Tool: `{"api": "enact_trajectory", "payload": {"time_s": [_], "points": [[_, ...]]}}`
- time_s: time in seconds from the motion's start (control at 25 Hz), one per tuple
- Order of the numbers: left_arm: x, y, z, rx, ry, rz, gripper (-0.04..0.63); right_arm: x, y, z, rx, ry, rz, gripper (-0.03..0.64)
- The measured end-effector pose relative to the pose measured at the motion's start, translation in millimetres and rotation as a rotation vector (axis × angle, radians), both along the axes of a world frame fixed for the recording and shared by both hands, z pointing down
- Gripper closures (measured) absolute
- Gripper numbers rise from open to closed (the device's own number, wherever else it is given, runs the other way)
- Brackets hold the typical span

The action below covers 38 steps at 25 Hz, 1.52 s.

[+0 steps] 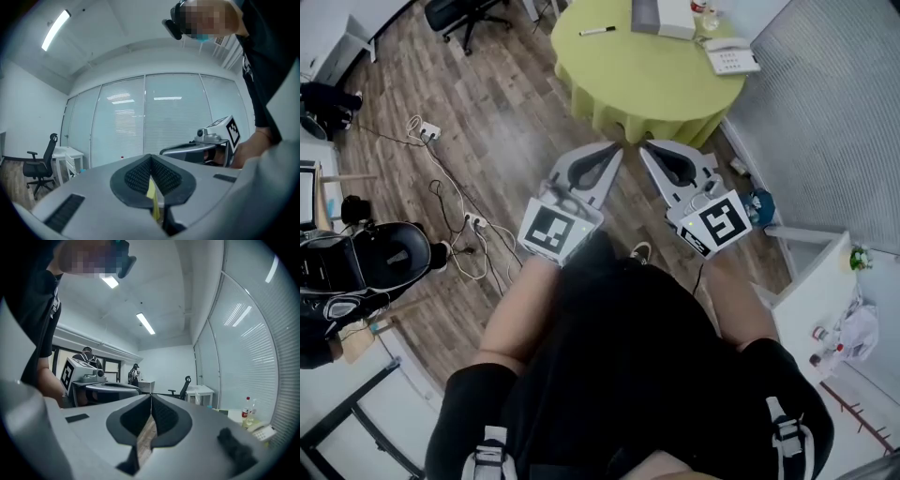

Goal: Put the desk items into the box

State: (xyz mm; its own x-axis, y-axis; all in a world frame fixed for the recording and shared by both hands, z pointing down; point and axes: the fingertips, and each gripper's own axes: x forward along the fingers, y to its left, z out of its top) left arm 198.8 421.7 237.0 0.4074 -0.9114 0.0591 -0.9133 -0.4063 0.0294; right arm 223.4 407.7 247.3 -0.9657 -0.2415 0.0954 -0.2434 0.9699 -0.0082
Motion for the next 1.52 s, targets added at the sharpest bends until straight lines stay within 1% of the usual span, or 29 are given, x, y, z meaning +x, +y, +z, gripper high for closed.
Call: {"api": "enact_trajectory", "payload": {"time_s": [0.16,0.24,0.68,1.0,1.2,1.36,1.52], "points": [[-18,-9,0,0.011,-0.01,0.01,0.586,-19,-8,2,-0.001,0.006,0.002,0.598],[-29,-11,2,-0.005,-0.01,0.011,0.586,-30,-11,3,-0.004,0.011,0.005,0.598],[-95,-45,0,0.015,0.007,0.032,0.586,-95,-42,3,-0.006,0.034,0.029,0.598],[-142,-67,3,0.006,0.027,0.053,0.586,-145,-60,7,-0.006,0.062,0.044,0.598],[-169,-76,9,0.0,0.026,0.078,0.586,-175,-68,16,-0.012,0.08,0.067,0.598],[-185,-81,11,0.003,0.03,0.08,0.586,-188,-73,18,0.0,0.078,0.081,0.598],[-192,-86,11,0.01,0.033,0.07,0.586,-191,-80,17,-0.015,0.067,0.097,0.598]]}}
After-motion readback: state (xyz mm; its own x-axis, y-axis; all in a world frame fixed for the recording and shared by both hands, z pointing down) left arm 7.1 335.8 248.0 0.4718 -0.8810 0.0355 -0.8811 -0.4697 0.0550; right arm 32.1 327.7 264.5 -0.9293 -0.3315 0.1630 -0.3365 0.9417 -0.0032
